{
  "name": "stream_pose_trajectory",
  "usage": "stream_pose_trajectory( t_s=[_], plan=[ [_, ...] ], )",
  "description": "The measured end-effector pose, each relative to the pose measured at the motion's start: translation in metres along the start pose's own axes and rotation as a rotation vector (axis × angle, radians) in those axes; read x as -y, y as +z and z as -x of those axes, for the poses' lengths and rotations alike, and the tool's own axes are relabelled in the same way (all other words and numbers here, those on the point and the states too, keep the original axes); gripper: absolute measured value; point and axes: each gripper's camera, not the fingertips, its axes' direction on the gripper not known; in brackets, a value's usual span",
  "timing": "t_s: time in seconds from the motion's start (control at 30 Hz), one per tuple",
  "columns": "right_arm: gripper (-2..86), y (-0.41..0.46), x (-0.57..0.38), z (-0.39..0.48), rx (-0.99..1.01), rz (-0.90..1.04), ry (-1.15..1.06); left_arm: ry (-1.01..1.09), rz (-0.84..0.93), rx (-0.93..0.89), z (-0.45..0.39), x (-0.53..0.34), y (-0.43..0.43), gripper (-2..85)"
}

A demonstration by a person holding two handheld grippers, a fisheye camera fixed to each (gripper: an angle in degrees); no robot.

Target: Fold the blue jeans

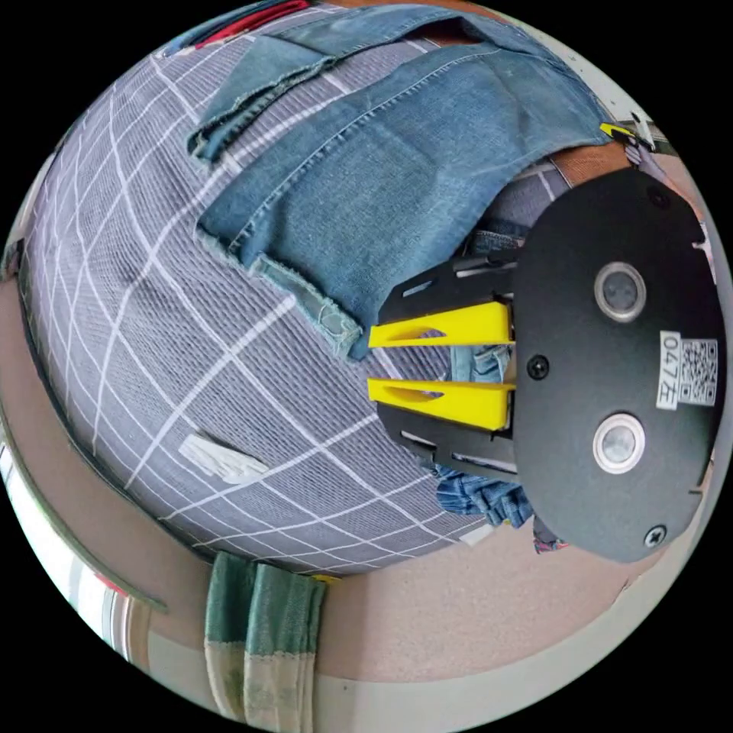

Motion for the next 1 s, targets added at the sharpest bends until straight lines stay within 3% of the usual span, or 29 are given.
stream_pose_trajectory(
  t_s=[0.13,0.2,0.27,0.47,0.63,0.73,0.8,0.93,1.0],
  plan=[
    [-0.7,0.003,0.001,-0.003,0.001,0.000,0.001,-0.010,-0.260,-0.199,0.005,-0.008,-0.015,5.5],
    [-0.7,0.004,0.002,-0.006,0.006,0.002,0.006,0.149,-0.384,-0.335,-0.022,-0.006,-0.032,4.5],
    [-0.6,0.006,0.003,-0.010,0.016,0.002,0.014,0.495,-0.482,-0.473,-0.085,-0.005,-0.055,5.5],
    [-0.6,0.010,0.003,-0.025,0.070,-0.005,0.045,0.682,-0.611,-0.415,-0.227,0.001,-0.073,8.8],
    [-0.5,0.011,0.004,-0.034,0.099,-0.013,0.057,0.679,-0.527,-0.257,-0.296,0.031,-0.039,8.0],
    [-0.6,0.013,0.004,-0.040,0.123,-0.017,0.068,0.636,-0.431,-0.212,-0.305,0.052,-0.016,2.6],
    [-0.6,0.013,0.004,-0.043,0.131,-0.018,0.070,0.672,-0.411,-0.242,-0.302,0.059,-0.013,0.8],
    [-0.6,0.015,0.004,-0.051,0.154,-0.020,0.076,0.893,-0.209,-0.218,-0.309,0.106,-0.025,0.2],
    [-0.6,0.015,0.004,-0.054,0.168,-0.021,0.080,0.714,-0.307,-0.082,-0.289,0.141,-0.056,0.7]
  ],
)
